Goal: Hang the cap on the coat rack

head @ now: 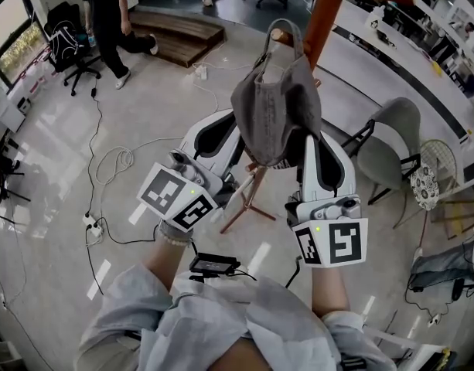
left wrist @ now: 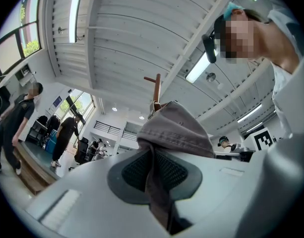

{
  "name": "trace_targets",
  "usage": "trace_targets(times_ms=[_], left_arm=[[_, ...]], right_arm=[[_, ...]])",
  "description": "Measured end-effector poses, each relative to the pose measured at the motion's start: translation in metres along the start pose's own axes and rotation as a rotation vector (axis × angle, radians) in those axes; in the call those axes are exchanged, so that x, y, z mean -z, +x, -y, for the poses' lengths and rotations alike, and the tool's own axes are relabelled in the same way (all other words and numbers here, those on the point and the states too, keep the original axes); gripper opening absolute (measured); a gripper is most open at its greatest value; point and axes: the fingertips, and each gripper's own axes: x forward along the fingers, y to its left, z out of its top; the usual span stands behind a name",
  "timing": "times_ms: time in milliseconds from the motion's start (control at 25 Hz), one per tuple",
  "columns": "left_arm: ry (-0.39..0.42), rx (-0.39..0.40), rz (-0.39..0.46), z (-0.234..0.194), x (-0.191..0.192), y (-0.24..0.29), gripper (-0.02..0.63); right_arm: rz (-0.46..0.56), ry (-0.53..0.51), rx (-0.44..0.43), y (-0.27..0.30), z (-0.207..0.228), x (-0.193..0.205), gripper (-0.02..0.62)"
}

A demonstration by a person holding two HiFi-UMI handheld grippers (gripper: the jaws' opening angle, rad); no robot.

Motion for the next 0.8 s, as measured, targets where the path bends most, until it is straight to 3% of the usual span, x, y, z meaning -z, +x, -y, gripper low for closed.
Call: trace_targets(times_ms=[800], left_arm=[[-0.026, 0.027, -0.061, -0.005, 0.039, 0.023, 0.031]], right_arm=[[-0.062, -0.046, 0.071, -0.002, 0.025, 0.027, 0.014]])
